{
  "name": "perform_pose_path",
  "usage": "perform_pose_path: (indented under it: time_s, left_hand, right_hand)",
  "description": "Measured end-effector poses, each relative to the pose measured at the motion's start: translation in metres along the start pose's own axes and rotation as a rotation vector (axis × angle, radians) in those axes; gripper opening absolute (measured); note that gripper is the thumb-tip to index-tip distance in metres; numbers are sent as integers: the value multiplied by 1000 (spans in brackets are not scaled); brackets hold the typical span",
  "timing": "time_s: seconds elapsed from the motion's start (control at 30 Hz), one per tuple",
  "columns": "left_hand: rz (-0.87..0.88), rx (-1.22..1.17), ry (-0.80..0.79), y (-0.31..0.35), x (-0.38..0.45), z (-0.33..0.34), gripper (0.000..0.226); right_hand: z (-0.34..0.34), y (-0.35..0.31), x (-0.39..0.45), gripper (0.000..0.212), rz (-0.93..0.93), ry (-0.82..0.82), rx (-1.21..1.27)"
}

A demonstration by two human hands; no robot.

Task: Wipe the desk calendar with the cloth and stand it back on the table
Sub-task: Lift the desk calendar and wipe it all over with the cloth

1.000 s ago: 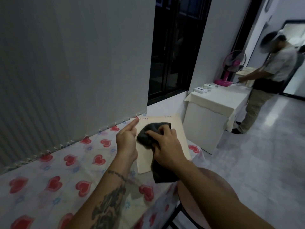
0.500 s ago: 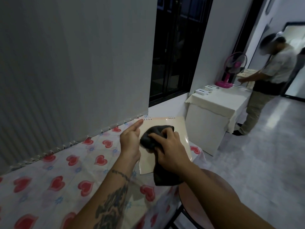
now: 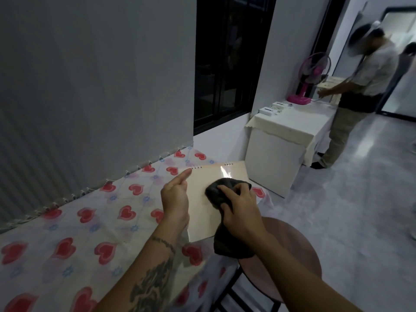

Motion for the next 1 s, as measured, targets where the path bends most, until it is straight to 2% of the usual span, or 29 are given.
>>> perform_pose_path:
  time_s: [0.2,0.47,0.6,0.87,1.0]
  left_hand:
    - [-11,38,30,-27,-3,22,52]
    - [-64,74,167,-44,10,15,53]
    - [-91,75,315,-48,15,-16,55]
    - [-150,111,495,-61,50,-105,38]
    - [-171,153,585,-76,69,-152,46]
  right_hand:
    - [7,25,3,47,-13,-42,43]
    - [24,37,22,46,-75,-147,101]
    - [42,33,31,47,-62,-185,132]
    - [86,9,52,47,-57,-294,126]
    - [116,10,44,48,7,-379,70]
Point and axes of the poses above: each hand's wrist, its own x-axis towards the middle knuckle, its own z-axis out of the palm, y = z × x, the point moved 6 cm from there along x, towards the middle knuckle, and after that the axes turned 7 degrees about y, right-handed, at the moved point
